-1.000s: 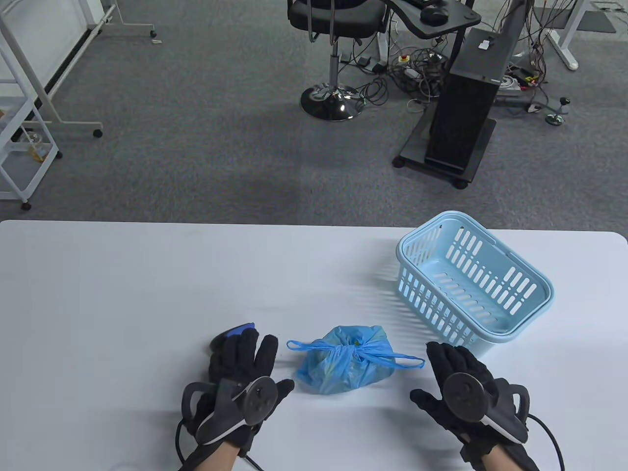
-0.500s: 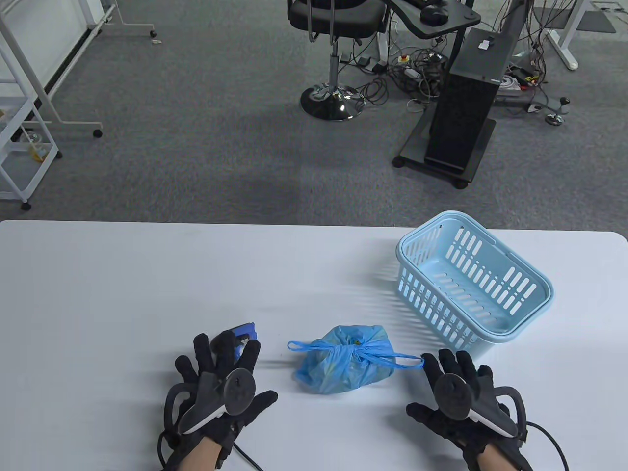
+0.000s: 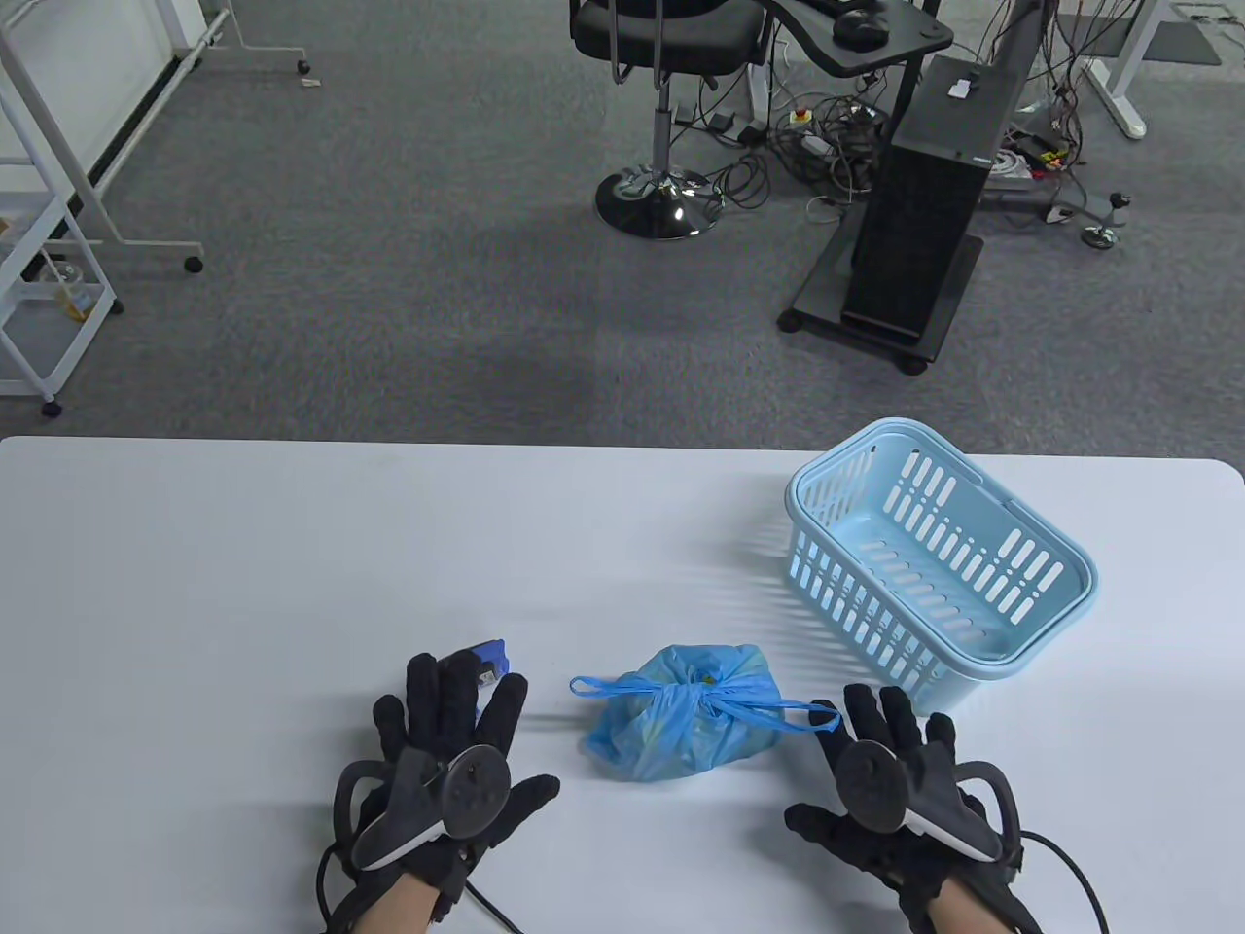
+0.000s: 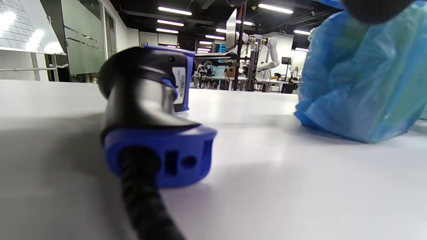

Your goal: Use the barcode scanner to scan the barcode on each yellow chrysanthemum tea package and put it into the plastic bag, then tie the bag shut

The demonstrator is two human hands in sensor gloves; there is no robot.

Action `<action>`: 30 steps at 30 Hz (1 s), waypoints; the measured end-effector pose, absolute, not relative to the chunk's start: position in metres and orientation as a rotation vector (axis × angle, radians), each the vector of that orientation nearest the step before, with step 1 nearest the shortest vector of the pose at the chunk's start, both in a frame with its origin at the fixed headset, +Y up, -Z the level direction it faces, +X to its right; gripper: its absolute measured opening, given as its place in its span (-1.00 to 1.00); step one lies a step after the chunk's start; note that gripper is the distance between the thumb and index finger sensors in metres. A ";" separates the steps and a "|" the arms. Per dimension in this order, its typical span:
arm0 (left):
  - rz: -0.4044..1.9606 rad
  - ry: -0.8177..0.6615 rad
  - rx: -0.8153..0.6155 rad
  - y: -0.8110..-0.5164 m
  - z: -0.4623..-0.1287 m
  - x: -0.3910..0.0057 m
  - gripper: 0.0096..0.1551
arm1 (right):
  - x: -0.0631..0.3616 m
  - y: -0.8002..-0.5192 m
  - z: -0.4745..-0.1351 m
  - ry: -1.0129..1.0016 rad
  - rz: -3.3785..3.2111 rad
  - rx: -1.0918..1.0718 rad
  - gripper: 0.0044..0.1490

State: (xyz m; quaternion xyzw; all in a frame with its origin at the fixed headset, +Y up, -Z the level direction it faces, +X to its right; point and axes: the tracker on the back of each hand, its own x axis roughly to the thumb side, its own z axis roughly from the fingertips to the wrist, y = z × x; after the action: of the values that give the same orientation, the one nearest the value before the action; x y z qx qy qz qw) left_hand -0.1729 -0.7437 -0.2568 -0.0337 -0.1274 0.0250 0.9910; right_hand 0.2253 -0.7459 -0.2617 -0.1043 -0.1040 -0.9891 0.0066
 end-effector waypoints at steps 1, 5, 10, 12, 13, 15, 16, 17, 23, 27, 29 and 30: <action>0.041 -0.258 -0.078 -0.745 -0.258 -0.172 0.20 | 0.226 -0.745 -0.262 -0.350 -3.091 -0.329 0.43; 0.028 -0.261 -0.120 -0.749 -0.259 -0.165 0.20 | 0.229 -0.741 -0.262 -0.332 -3.110 -0.317 0.44; 0.001 -0.312 -0.078 -0.743 -0.255 -0.153 0.20 | 0.227 -0.741 -0.263 -0.339 -3.111 -0.314 0.43; 0.002 -0.324 -0.071 -0.743 -0.254 -0.151 0.19 | 0.226 -0.740 -0.264 -0.347 -3.114 -0.311 0.42; 0.007 -0.325 -0.076 -0.743 -0.254 -0.150 0.19 | 0.225 -0.740 -0.264 -0.344 -3.107 -0.315 0.42; 0.011 -0.323 -0.087 -0.745 -0.254 -0.150 0.19 | 0.225 -0.738 -0.265 -0.330 -3.088 -0.317 0.41; 0.013 -0.322 -0.086 -0.746 -0.254 -0.151 0.19 | 0.225 -0.739 -0.265 -0.332 -3.087 -0.316 0.41; 0.017 -0.319 -0.082 -0.748 -0.255 -0.152 0.19 | 0.224 -0.739 -0.265 -0.342 -3.088 -0.320 0.40; 0.008 -0.309 -0.089 -0.751 -0.255 -0.154 0.18 | 0.214 -0.747 -0.262 -0.411 -3.033 -0.383 0.39; 0.005 -0.313 -0.084 -0.752 -0.255 -0.153 0.17 | 0.213 -0.750 -0.264 -0.455 -3.038 -0.383 0.38; 0.001 -0.317 -0.084 -0.752 -0.255 -0.153 0.17 | 0.214 -0.751 -0.265 -0.472 -3.033 -0.379 0.38; 0.001 -0.318 -0.087 -0.752 -0.256 -0.152 0.17 | 0.215 -0.752 -0.266 -0.483 -3.024 -0.375 0.38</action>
State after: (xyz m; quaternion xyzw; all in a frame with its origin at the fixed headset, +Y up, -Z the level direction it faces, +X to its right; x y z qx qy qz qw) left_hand -0.1525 -0.7524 -0.2556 -0.0432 -0.1585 0.0004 0.9864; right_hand 0.2146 -0.7520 -0.2662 -0.1216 -0.1566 -0.9797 0.0280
